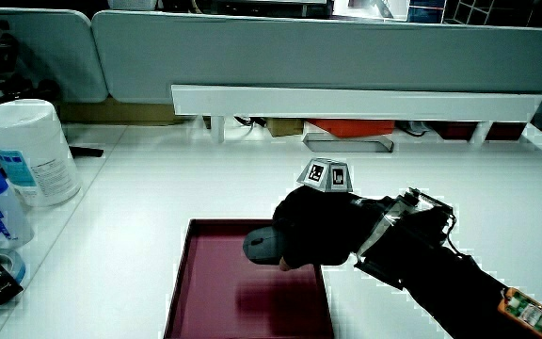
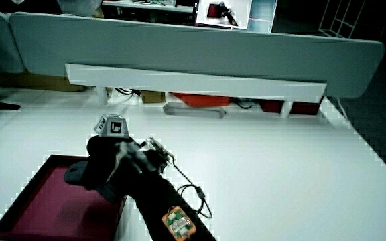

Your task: Place mouse into plate

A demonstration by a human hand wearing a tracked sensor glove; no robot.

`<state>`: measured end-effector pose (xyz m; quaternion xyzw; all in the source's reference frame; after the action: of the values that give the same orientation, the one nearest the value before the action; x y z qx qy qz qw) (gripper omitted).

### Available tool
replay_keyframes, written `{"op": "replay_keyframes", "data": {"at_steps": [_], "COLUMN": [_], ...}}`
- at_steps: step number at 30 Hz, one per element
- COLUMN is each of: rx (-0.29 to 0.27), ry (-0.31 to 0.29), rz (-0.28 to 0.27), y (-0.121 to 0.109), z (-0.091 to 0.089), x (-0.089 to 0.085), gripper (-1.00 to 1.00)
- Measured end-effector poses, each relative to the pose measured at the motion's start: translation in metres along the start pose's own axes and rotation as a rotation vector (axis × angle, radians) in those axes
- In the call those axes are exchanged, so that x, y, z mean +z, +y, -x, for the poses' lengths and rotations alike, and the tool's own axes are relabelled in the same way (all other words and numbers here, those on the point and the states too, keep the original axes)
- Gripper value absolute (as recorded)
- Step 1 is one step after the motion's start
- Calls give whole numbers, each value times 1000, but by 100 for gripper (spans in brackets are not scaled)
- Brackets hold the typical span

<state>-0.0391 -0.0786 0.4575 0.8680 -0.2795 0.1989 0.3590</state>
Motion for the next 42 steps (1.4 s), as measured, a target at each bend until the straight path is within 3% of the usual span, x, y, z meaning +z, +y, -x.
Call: {"op": "replay_keyframes", "data": {"at_steps": [3,16,21,22,25,36,42], "rx": [-24,-75,-69,-95,-81,-93,-42], "ry": [-10,2,14,2,45,47,65], "rz": [38,82,105,102,120,137,143], "y": [6,25,29,34,34,33,24], "z": [-6,-22,-24,-28,-29,-35,-28], "x": [-11,-42,-50,-55,-56,-62,-55], "gripper": [0,0,0,0,0,0,-46]}}
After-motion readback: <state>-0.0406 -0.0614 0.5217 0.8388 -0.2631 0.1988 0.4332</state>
